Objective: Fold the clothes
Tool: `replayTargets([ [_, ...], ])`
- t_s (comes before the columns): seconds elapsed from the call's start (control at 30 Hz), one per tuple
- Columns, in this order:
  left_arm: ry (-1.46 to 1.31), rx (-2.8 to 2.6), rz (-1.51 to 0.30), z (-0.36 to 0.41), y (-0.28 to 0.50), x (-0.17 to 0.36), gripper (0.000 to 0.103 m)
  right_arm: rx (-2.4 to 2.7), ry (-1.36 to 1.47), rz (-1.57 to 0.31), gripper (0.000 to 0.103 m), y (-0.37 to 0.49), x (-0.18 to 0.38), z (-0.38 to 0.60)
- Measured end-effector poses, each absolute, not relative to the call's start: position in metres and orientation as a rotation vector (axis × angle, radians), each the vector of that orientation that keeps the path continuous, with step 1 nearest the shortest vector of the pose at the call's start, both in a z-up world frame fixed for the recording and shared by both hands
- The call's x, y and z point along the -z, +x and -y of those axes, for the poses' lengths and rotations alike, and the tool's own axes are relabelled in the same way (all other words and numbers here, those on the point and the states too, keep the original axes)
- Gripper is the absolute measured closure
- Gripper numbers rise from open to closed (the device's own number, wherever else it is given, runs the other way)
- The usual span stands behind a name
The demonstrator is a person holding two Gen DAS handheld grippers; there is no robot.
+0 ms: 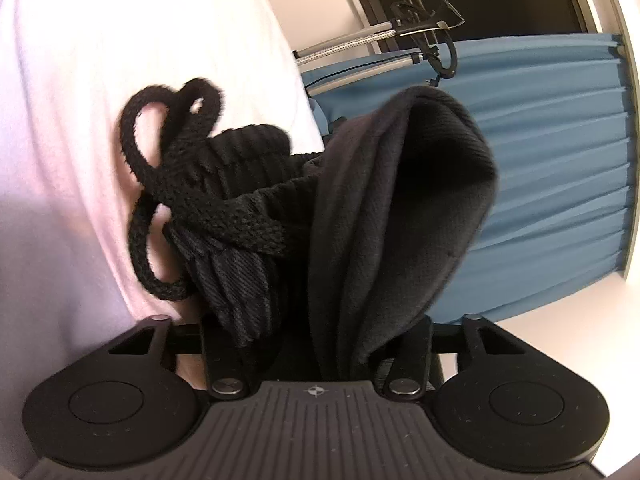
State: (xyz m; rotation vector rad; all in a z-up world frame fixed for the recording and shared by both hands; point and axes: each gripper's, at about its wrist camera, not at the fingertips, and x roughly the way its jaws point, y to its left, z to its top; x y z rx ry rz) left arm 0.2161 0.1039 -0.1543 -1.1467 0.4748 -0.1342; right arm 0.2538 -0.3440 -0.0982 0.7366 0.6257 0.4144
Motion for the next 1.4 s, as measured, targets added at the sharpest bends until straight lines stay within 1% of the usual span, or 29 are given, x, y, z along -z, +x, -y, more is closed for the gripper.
replayTargets([
  [0.03,-1.126,0.132,-0.472,-0.105,0.216,0.150,0.059,-0.405,0.715,-0.614,0.066,0.250,0.089,0.342],
  [0.13,-1.080,0.141,-0.473,-0.110,0.213,0.134,0.063,-0.391,0.674,-0.559,0.070,0.239,0.062,0.343],
  [0.23,-0.982,0.182,-0.476,-0.107,0.202,0.108,0.063,-0.396,0.641,-0.491,0.071,0.224,0.032,0.353],
  [0.37,-0.961,0.249,-0.518,-0.096,0.201,0.071,0.063,-0.381,0.641,-0.434,0.071,0.205,-0.010,0.388],
  [0.43,-0.914,0.292,-0.529,-0.081,0.203,0.049,0.063,-0.363,0.643,-0.409,0.071,0.198,-0.032,0.408],
  [0.57,-0.835,0.401,-0.518,-0.034,0.207,0.016,0.063,-0.310,0.676,-0.346,0.071,0.161,-0.069,0.477],
  [0.63,-0.798,0.459,-0.516,0.000,0.212,0.010,0.063,-0.269,0.674,-0.309,0.071,0.139,-0.085,0.517],
  [0.73,-0.740,0.556,-0.536,0.058,0.225,0.012,0.063,-0.183,0.664,-0.272,0.071,0.108,-0.093,0.579],
  [0.77,-0.731,0.590,-0.547,0.079,0.230,0.017,0.063,-0.156,0.670,-0.268,0.070,0.098,-0.092,0.598],
  [0.9,-0.714,0.696,-0.616,0.148,0.247,0.066,0.063,-0.028,0.683,-0.283,0.070,0.062,-0.072,0.677],
  [1.0,-0.702,0.743,-0.712,0.177,0.262,0.119,0.063,0.062,0.686,-0.331,0.070,0.048,-0.041,0.722],
  [1.07,-0.684,0.762,-0.783,0.190,0.270,0.157,0.063,0.114,0.689,-0.382,0.070,0.045,-0.009,0.740],
  [1.17,-0.628,0.796,-0.794,0.190,0.267,0.205,0.063,0.176,0.717,-0.480,0.070,0.044,0.048,0.759],
  [1.27,-0.554,0.846,-0.768,0.174,0.262,0.230,0.061,0.213,0.768,-0.530,0.066,0.039,0.101,0.769],
  [1.4,-0.516,0.874,-0.768,0.147,0.266,0.246,0.058,0.206,0.760,-0.495,0.060,0.029,0.124,0.767],
])
